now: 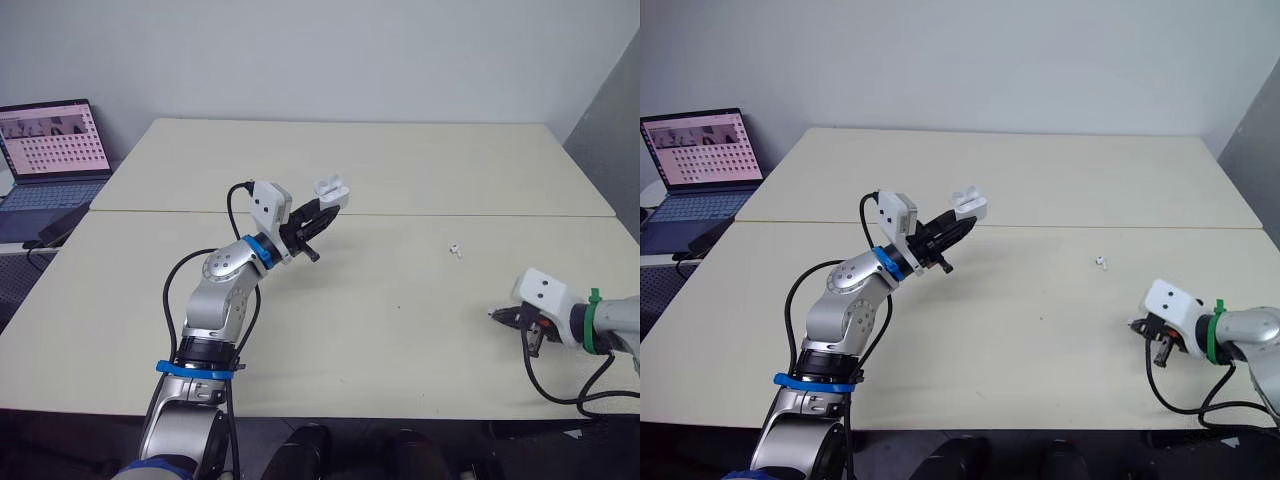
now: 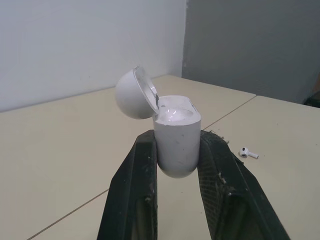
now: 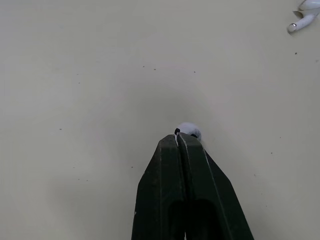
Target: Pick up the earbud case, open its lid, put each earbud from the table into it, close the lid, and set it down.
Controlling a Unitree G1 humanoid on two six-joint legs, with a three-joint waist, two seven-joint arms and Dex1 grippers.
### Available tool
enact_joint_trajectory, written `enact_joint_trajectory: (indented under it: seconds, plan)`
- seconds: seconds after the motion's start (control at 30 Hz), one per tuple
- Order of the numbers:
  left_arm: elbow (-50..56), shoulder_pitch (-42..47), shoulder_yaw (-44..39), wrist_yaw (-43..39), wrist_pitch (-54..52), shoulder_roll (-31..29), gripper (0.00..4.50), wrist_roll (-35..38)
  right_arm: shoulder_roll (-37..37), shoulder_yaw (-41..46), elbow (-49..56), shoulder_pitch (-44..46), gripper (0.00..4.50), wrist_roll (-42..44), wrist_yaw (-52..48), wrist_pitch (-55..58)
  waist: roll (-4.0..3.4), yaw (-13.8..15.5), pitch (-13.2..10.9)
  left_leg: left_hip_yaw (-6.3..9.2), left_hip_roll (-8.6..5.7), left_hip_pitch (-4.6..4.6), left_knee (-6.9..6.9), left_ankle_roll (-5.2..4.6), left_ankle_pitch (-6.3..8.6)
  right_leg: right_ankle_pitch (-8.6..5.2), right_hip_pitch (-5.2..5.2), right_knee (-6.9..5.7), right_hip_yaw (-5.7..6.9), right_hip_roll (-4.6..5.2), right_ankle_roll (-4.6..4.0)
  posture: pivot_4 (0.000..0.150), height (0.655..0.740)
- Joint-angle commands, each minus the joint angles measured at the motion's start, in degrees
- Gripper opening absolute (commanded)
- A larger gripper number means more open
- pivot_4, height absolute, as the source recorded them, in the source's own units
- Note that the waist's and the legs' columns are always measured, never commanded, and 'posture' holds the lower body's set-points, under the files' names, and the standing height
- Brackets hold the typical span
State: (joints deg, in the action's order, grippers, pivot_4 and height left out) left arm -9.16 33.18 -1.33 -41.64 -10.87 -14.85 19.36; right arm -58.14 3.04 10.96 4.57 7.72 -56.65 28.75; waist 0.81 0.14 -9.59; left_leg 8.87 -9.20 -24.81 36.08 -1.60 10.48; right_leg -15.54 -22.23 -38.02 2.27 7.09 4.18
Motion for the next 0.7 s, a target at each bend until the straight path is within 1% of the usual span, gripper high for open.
enact_joint_trajectory:
  seconds: [0.03, 0.7]
  plan:
    - [2.13, 0.81, -0.08, 0.25, 0.85, -0.04, 0.73, 0.23, -0.18, 0.31, 0.19, 1.63, 0.02, -0.43, 0.65, -0.36, 0.00, -0.03, 0.00, 0.00, 0.00, 0.00, 0.00, 0.00, 0.00, 0.00, 0.00, 0.00, -0.01, 0.00, 0.00, 0.150, 0.7400]
    - [2.01, 0.78, -0.04, 0.02, 0.84, -0.02, 0.73, 0.14, -0.37, 0.48, -1.96, 2.97, 0.02, -0.94, 1.31, -1.21, 0.00, -0.02, 0.00, 0.00, 0.00, 0.00, 0.00, 0.00, 0.00, 0.00, 0.00, 0.00, 0.00, 0.00, 0.00, 0.150, 0.7400]
